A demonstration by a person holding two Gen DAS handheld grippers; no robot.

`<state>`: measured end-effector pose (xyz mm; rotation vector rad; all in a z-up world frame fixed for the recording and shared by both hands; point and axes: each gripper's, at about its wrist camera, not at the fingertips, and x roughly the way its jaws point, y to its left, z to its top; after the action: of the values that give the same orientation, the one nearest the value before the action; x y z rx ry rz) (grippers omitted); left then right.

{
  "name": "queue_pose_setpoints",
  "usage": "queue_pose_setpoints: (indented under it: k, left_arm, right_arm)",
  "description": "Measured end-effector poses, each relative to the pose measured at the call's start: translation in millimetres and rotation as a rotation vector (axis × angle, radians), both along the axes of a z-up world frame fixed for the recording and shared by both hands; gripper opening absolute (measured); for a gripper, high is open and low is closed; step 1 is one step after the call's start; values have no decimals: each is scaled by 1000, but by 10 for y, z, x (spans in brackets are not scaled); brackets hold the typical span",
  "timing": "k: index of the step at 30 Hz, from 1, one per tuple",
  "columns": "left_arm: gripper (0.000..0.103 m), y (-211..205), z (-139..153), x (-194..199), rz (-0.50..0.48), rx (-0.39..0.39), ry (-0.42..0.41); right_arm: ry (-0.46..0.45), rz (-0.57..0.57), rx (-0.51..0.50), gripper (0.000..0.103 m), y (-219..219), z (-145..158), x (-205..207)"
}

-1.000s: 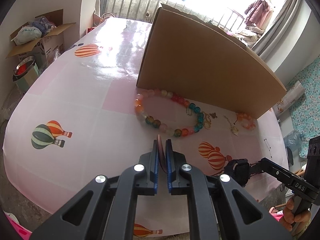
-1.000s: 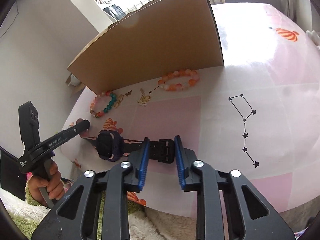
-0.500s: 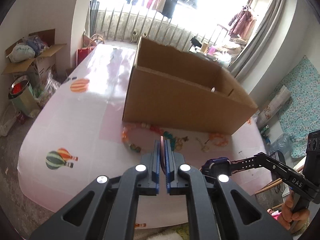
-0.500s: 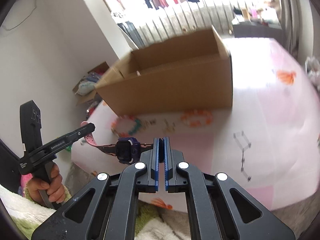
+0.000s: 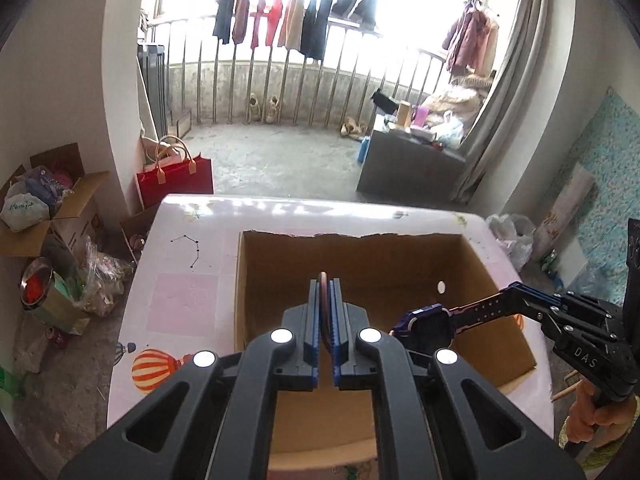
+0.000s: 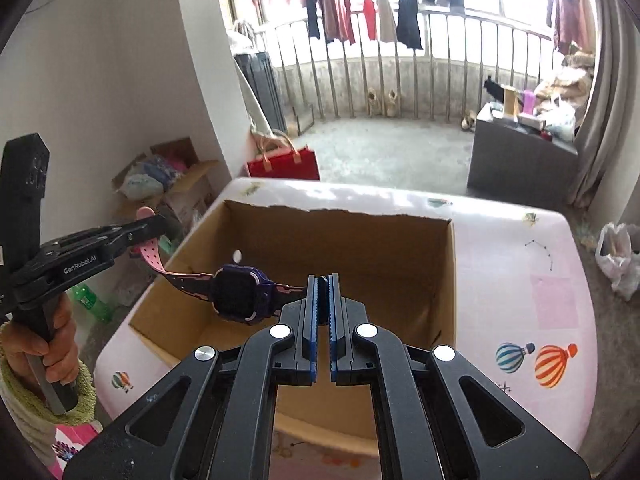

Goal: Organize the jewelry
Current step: 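Lower the smartwatch into the box and open the right gripper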

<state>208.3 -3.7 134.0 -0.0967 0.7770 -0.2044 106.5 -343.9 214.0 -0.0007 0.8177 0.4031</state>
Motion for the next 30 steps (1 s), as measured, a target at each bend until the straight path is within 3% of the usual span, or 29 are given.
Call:
queue_pose_setpoints:
  k: [4, 7, 9, 11, 14, 22, 27, 30]
  left_arm:
    - [5, -165, -378, 527, 11, 94, 136]
    - [8, -233, -625, 828, 20, 129, 232]
    - [9, -261, -715, 900, 24, 131, 254]
    - [18, -278, -710, 933, 29, 151, 250]
    - [37, -296, -581, 879, 21, 130, 207]
    - [44, -158, -63, 406, 5, 87, 50]
    - [53, 121, 378, -384, -23, 37, -127]
    - [57, 313, 466, -925, -19, 9, -211]
  right_arm:
    - [175, -17, -51, 3, 102, -400, 595]
    - [239, -39, -79, 3, 127, -569, 821]
    - [269, -51, -92, 4, 106, -633, 917]
    - [275, -74, -105, 8, 71, -638, 988]
    - [253, -82, -84, 13, -28, -560, 945]
    - [111, -122, -7, 19, -343, -126, 544]
    - [-28, -99, 75, 27, -557, 274, -153]
    - [-77, -72, 143, 31, -631, 361, -659]
